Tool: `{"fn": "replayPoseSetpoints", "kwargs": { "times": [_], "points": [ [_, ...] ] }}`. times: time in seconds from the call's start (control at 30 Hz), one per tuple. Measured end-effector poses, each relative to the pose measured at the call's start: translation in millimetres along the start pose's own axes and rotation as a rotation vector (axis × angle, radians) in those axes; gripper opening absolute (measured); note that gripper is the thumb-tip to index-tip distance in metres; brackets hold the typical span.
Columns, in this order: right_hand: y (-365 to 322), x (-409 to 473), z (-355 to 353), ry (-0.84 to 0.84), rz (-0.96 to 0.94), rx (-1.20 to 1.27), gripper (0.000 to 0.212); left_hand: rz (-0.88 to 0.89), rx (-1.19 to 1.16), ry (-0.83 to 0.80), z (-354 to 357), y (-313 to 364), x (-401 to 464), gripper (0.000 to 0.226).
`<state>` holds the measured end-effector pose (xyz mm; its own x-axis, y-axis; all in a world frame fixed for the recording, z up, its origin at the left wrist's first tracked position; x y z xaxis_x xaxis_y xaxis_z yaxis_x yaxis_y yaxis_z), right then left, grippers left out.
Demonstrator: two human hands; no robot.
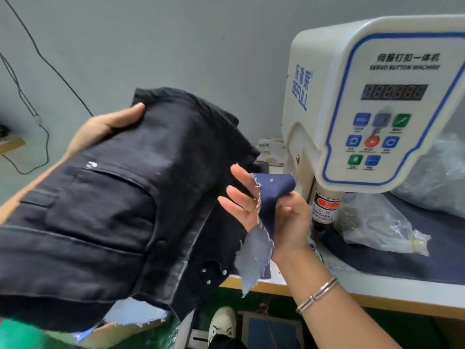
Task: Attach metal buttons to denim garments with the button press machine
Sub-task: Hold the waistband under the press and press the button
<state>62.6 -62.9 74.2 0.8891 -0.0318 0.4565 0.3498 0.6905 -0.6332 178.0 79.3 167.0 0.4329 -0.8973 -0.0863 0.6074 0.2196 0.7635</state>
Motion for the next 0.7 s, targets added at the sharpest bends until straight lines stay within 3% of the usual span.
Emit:
{"fn": "replayPoseSetpoints", "kwargs": {
  "times": [0.03,0.07,0.13,0.17,0.23,0.3,0.37,0.4,0.47,0.5,0.57,0.6,0.63,0.7],
  "points": [
    [-1.7,-3.8,-1.8,0.022,-0.002,-0.066,0.053,0.028,0.018,-0.025,-7.1,8.2,0.7,0.055],
    [-2.0,-5.6,-3.2,0.048,0.014,-0.114,0.044,0.091,0.184,0.089,-28.1,17.3,2.2,0.049],
    [4.5,-5.6,-2.7,0.103,0.119,-0.198,0.028,0.244,0.595,0.507,-82.4,32.1,-5.6,0.034],
    [9.4,-4.3,-5.8,0.153,0.179,-0.295,0.02,0.208,0.711,0.58,-107.9,29.5,-4.7,0.026],
    [21.3,-3.0,-19.0,0.275,0.312,-0.536,0.025,0.046,1.036,0.7,-152.8,14.6,-4.4,0.019],
    [33.6,-3.9,-28.4,0.33,0.44,-0.713,0.032,-0.063,1.548,0.787,-178.3,6.5,-2.3,0.024],
    [44.7,-2.8,-32.1,0.305,0.516,-0.834,0.038,0.024,1.795,0.877,-175.2,3.9,-2.8,0.046],
    [49.3,-0.5,-32.7,0.28,0.528,-0.884,0.041,0.184,1.825,0.872,-166.3,3.7,-0.5,0.056],
    [55.9,7.9,-27.1,0.207,0.523,-0.952,0.045,0.528,1.812,0.607,-127.1,-4.3,4.8,0.061],
    [58.9,13.2,-20.7,0.148,0.512,-0.975,0.046,0.526,1.683,0.374,-103.3,-15.4,8.4,0.059],
    [63.7,23.6,-4.7,0.029,0.471,-0.979,0.048,0.197,1.329,-0.026,-68.0,-52.7,13.8,0.049],
    [65.0,27.4,0.5,-0.001,0.447,-0.946,0.048,0.022,1.24,-0.124,-62.9,-67.7,13.9,0.045],
    [65.9,29.6,1.7,-0.005,0.434,-0.904,0.047,-0.087,1.204,-0.158,-62.8,-75.8,11.9,0.04],
    [66.0,30.7,-1.7,0.008,0.437,-0.847,0.041,-0.134,1.16,-0.099,-74.7,-76.5,7.0,0.026]
  ]
}}
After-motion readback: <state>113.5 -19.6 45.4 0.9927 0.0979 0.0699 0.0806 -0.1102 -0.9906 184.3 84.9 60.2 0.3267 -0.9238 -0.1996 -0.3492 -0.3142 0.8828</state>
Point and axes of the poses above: each hand's wrist, its own x-axis towards the middle knuckle, its own z-axis out of the palm, y = z × x, the point moved 6 cm from there along x, towards the middle knuckle, and after that the axes turned 11 degrees about -x, right-handed, at the moved point
